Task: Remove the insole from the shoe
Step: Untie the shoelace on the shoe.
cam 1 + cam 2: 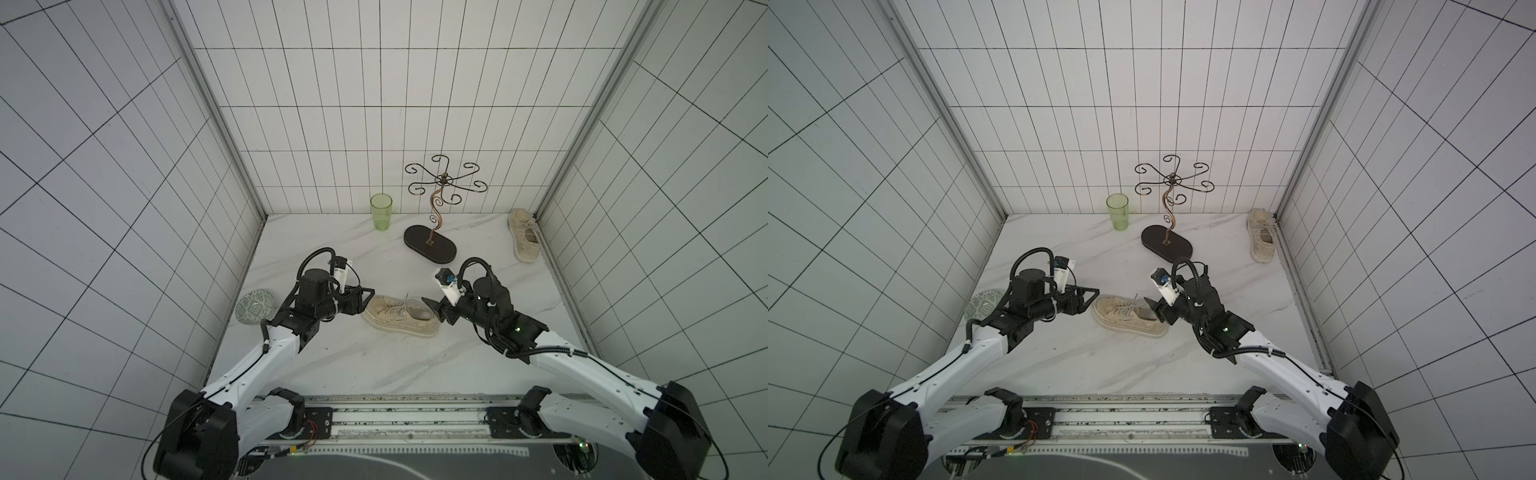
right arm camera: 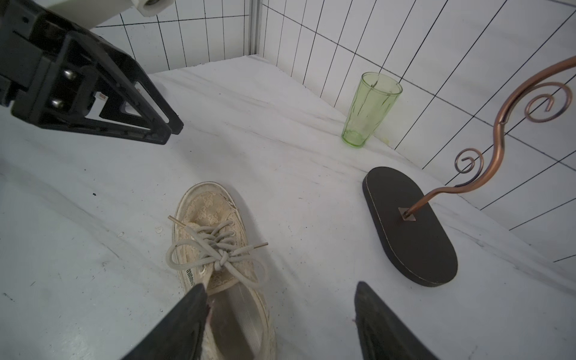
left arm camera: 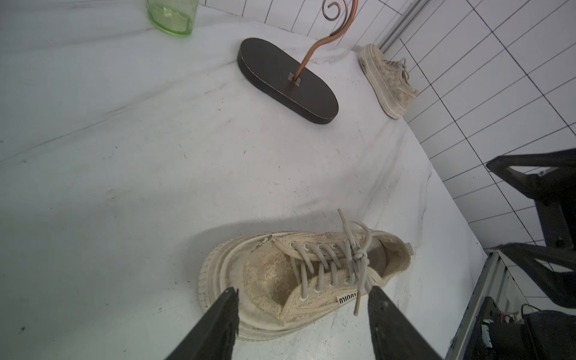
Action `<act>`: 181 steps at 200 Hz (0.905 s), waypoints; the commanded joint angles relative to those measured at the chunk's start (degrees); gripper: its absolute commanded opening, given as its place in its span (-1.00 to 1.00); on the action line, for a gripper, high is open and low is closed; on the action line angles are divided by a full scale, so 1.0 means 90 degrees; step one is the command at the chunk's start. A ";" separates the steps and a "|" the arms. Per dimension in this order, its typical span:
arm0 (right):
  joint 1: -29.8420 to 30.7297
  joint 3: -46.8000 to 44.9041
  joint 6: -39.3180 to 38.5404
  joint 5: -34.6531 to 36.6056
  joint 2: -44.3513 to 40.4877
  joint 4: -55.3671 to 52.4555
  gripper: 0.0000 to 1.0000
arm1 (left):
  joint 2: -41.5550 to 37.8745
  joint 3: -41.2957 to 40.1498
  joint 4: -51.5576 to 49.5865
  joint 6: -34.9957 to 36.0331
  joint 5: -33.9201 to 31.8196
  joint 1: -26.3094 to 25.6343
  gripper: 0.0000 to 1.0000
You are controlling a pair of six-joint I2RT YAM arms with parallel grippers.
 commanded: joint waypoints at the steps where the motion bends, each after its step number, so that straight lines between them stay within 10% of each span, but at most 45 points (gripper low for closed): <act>1: -0.0056 -0.0338 0.0638 -0.0155 0.0211 0.0309 0.48 | 0.0061 0.0127 -0.0222 0.0106 0.0466 -0.0215 0.29; 181: -0.0090 -0.0236 0.1067 -0.0627 0.0960 0.0391 0.48 | 0.1347 0.0120 0.0586 -0.0044 0.1218 -0.0772 -0.46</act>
